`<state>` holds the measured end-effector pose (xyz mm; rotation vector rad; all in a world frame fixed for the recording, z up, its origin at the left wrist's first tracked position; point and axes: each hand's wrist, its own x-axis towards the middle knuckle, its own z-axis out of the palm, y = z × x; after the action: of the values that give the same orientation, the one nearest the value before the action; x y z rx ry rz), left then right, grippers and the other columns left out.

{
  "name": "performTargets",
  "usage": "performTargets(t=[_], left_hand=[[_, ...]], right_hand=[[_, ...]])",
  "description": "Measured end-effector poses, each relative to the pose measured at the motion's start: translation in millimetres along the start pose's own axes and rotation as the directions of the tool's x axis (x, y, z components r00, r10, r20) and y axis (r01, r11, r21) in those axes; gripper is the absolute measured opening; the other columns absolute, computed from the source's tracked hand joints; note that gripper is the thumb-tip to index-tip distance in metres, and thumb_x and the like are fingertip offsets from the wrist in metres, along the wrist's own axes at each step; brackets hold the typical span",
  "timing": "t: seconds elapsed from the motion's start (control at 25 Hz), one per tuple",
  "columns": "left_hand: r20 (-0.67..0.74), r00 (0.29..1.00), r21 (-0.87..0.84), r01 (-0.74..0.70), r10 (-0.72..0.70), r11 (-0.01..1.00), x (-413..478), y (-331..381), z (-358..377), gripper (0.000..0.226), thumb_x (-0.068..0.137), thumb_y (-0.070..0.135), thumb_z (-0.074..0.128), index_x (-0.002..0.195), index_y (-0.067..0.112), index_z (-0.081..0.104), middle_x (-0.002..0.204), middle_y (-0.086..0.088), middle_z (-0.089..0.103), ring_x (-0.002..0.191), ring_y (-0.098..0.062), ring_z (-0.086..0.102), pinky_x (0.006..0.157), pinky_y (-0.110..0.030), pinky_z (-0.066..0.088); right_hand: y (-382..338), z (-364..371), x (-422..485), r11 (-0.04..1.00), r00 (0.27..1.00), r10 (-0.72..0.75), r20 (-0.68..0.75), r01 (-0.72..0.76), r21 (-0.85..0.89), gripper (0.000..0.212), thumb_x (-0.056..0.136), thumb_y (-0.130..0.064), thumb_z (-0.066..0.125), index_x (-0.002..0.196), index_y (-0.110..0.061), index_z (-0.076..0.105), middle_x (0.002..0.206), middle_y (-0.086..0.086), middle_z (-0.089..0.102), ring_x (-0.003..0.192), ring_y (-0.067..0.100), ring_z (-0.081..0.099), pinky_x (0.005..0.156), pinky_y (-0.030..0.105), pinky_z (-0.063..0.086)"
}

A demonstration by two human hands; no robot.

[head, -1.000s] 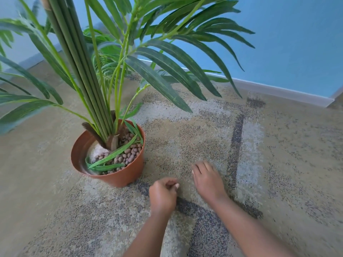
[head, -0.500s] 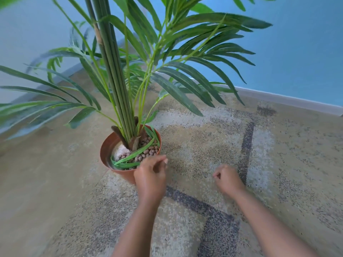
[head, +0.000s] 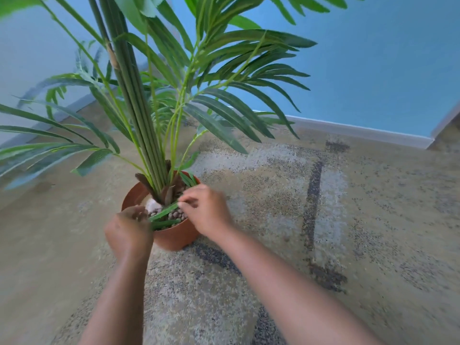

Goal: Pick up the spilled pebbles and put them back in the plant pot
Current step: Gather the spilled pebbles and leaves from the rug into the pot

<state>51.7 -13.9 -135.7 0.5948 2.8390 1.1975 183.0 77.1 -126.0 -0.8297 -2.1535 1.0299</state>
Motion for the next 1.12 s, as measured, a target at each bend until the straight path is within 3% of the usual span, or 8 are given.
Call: performTargets(t=[0.12,0.24,0.32,0.4,0.56,0.68,0.88,1.12], left_hand=[[-0.011,0.999,-0.001,-0.036,0.036,0.999,-6.6,-0.3,5.9,0.023,0.085,0.005,0.06,0.102,0.01,0.075,0.106,-0.016,0.073,0.091,-0.036,0.067,0.083,-0.04,0.053],[-0.126,0.941,-0.024,-0.32,0.314,0.947,-32.7,9.9,18.9,0.021,0.085,0.004,0.062,0.103,0.005,0.072,0.105,-0.021,0.066,0.096,-0.038,0.061,0.08,-0.044,0.049],[-0.054,0.781,-0.036,-0.624,0.622,0.78,-66.6,25.1,34.9,0.019,0.087,0.009,0.063,0.104,0.002,0.068,0.099,-0.021,0.06,0.092,-0.032,0.054,0.076,-0.043,0.048],[0.236,0.593,-0.095,-0.775,0.77,0.625,-103.1,34.8,58.1,0.026,0.087,0.013,0.067,0.111,0.003,0.066,0.103,-0.015,0.062,0.093,-0.026,0.057,0.077,-0.039,0.051],[0.533,0.385,-0.222,-0.795,0.753,0.564,-144.2,32.4,111.1,0.038,0.09,0.016,0.065,0.127,0.011,0.061,0.126,-0.007,0.062,0.113,-0.022,0.06,0.091,-0.031,0.051],[0.615,0.371,-0.302,-0.704,0.696,0.643,-170.2,45.5,141.9,0.043,0.096,0.012,0.056,0.138,0.015,0.05,0.141,-0.003,0.052,0.123,-0.018,0.054,0.099,-0.02,0.04],[0.755,0.294,-0.199,-0.749,0.586,0.632,-195.8,61.0,174.8,0.061,0.088,-0.005,0.058,0.142,0.019,0.043,0.148,-0.002,0.043,0.136,-0.022,0.039,0.109,-0.032,0.04],[0.76,0.335,-0.157,-0.737,0.557,0.658,-198.0,61.1,183.2,0.032,0.085,-0.005,0.061,0.113,0.009,0.066,0.116,-0.007,0.058,0.107,-0.021,0.054,0.093,-0.03,0.052]], right_hand=[[6.9,2.1,3.0,0.999,0.997,-0.045,-0.062,0.046,0.025,0.016,0.086,-0.012,0.069,0.1,-0.005,0.074,0.104,0.012,0.073,0.092,0.02,0.068,0.083,0.03,0.057],[60.7,-38.7,-28.1,0.981,0.959,0.185,-0.213,-0.194,-0.026,0.018,0.091,-0.018,0.063,0.106,-0.013,0.072,0.101,0.002,0.074,0.079,0.011,0.068,0.068,0.021,0.057],[113.2,-85.9,-66.9,0.88,0.839,0.391,-0.378,-0.461,-0.113,0.02,0.094,-0.019,0.059,0.111,-0.018,0.07,0.1,-0.003,0.073,0.061,0.004,0.062,0.047,0.01,0.045],[161.2,-138.6,-113.4,0.689,0.691,0.477,-0.543,-0.678,-0.256,0.021,0.094,-0.017,0.059,0.111,-0.018,0.07,0.096,0.004,0.074,0.06,0.013,0.063,0.041,0.014,0.036],[202.3,-194.2,-181.5,0.424,0.55,0.575,-0.606,-0.834,-0.354,0.025,0.092,-0.013,0.061,0.114,-0.017,0.07,0.108,0.012,0.071,0.083,0.027,0.062,0.051,0.02,0.039],[212.8,-185.4,-194.3,0.447,0.542,0.623,-0.564,-0.838,-0.312,0.032,0.091,0.005,0.051,0.107,-0.013,0.072,0.098,0.0,0.071,0.052,0.013,0.049,0.032,0.014,0.029],[225.5,-174.6,-201.3,0.46,0.533,0.606,-0.59,-0.84,-0.287,0.033,0.087,0.016,0.049,0.105,-0.003,0.07,0.119,0.01,0.067,0.081,0.016,0.061,0.056,0.011,0.041],[207.8,-174.4,-184.4,0.56,0.473,0.591,-0.654,-0.824,-0.09,0.02,0.088,-0.003,0.064,0.1,-0.015,0.074,0.11,0.014,0.069,0.053,0.01,0.051,0.041,0.015,0.031]])
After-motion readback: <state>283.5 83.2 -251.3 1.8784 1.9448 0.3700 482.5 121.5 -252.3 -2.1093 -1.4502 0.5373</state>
